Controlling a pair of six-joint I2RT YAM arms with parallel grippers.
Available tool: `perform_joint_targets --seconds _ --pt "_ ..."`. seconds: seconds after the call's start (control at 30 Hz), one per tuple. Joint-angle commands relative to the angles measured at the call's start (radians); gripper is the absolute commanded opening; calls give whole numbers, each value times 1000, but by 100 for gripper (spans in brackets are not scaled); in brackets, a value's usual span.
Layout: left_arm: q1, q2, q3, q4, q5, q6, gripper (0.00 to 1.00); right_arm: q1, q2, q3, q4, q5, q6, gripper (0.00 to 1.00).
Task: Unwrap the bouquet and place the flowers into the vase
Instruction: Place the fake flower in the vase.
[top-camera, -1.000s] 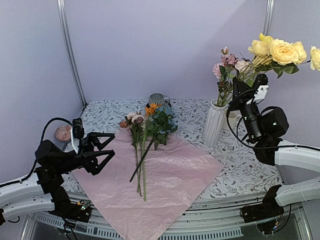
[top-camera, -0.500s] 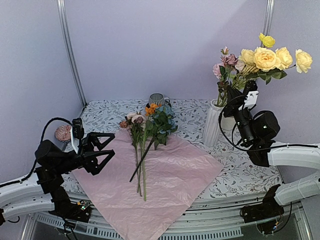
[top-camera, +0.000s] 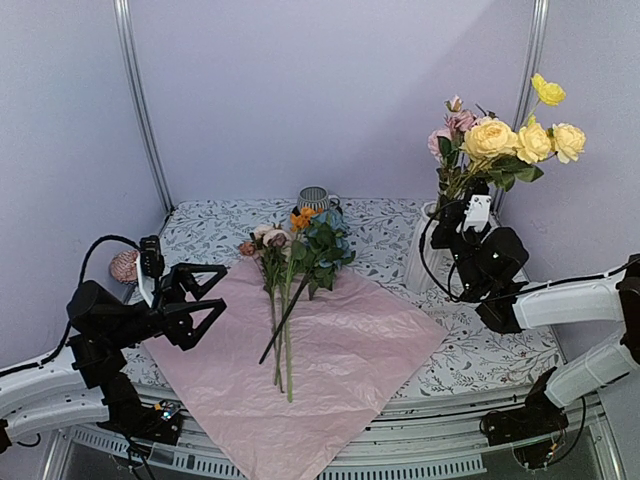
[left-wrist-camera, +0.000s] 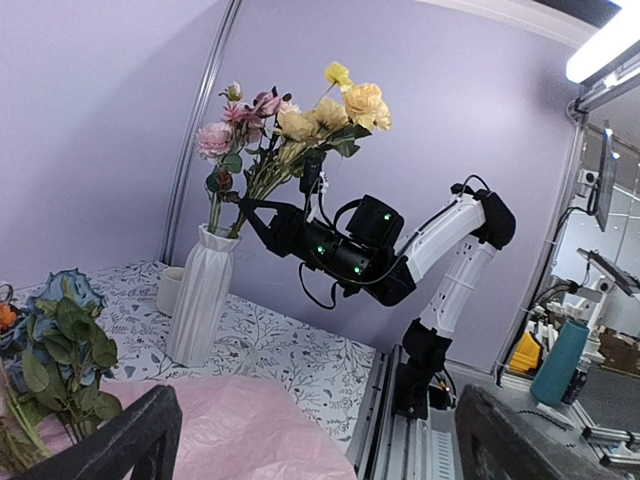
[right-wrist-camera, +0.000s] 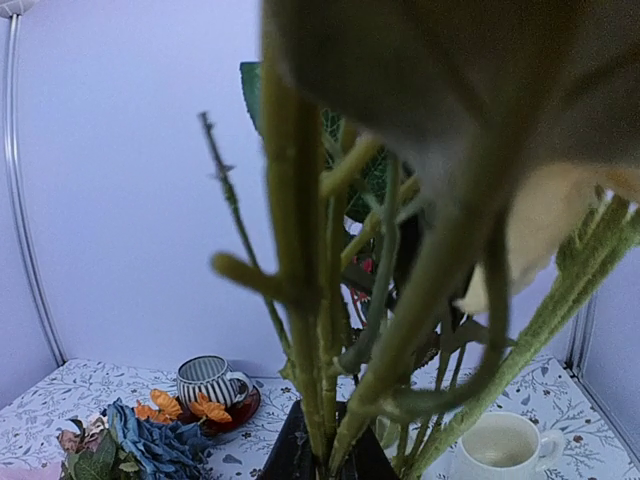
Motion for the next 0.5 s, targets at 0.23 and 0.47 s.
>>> perform_joint_targets --seconds 0.23,0.47 --pt "-12 -15 -7 -13 -11 4 98 -4 29 72 -217 129 101 27" --pt "-11 -24 -9 -21 -12 2 98 -4 -16 119 -421 101 192 36"
